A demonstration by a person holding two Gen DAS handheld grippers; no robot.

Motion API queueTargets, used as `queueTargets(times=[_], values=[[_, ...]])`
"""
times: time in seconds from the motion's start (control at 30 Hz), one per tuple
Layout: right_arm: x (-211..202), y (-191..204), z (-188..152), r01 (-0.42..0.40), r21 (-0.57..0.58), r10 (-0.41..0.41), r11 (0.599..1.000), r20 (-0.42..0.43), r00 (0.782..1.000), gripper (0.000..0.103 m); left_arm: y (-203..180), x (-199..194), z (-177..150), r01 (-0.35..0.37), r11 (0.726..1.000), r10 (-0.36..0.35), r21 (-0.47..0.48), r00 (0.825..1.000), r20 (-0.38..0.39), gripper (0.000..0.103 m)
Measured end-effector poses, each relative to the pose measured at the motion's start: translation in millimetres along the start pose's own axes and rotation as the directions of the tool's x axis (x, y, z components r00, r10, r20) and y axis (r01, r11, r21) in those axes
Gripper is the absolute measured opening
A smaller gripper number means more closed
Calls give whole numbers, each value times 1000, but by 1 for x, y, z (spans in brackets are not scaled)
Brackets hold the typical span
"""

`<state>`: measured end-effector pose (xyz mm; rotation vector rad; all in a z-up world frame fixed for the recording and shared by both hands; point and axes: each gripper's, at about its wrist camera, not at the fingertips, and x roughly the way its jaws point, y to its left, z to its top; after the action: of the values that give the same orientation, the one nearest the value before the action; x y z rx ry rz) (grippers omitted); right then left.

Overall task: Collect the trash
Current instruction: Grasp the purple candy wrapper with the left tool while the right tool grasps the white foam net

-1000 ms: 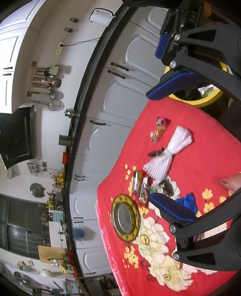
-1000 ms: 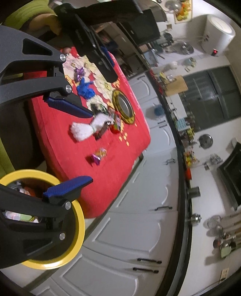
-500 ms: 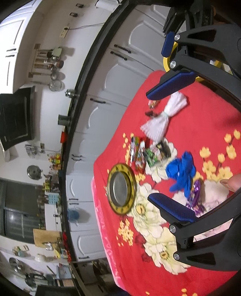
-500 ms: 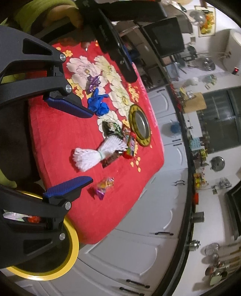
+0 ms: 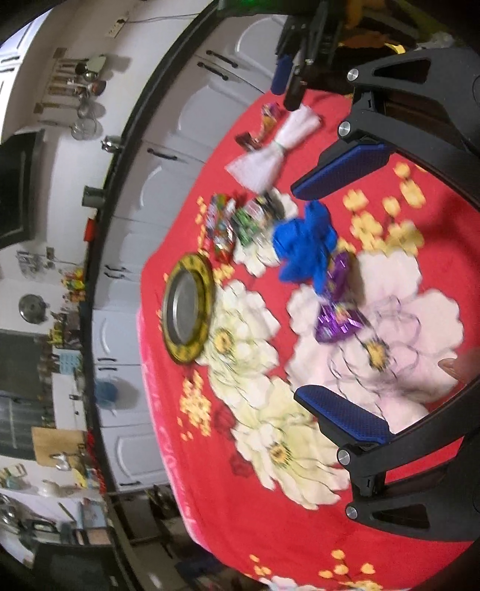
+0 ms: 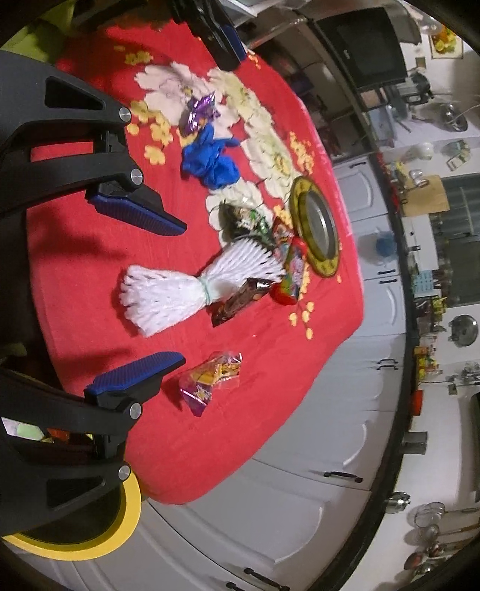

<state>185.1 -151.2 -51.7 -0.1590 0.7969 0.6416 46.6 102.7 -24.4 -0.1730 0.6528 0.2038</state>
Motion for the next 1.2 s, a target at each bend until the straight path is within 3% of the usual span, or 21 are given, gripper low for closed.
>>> queueTargets(times=[0.3, 0.57, 0.73, 0.9, 1.0, 1.2], values=[[42, 1, 1, 13, -8, -14, 1000, -67, 998, 63, 25, 26, -13, 27, 998, -32, -55, 996, -81, 90], [61, 1, 0, 4, 18, -3, 1000, -87, 996, 61, 18, 32, -16, 86, 993, -94, -76, 990, -106, 59], [63, 3, -2, 5, 17, -3, 1000, -82, 997, 40, 11, 36, -15, 119, 989, -130, -93, 985, -117, 39], [60, 2, -4, 9, 12, -8, 1000, -69, 998, 25, 7, 42, -16, 117, 989, -130, -93, 981, -144, 27], [55, 1, -6, -12, 31, 14, 999, -64, 998, 23, 6, 46, -20, 128, 987, -144, -98, 974, -176, 16], [37, 10, -15, -62, 38, 65, 997, -57, 996, 23, 6, 45, -20, 131, 988, -146, -85, 970, -193, 12]])
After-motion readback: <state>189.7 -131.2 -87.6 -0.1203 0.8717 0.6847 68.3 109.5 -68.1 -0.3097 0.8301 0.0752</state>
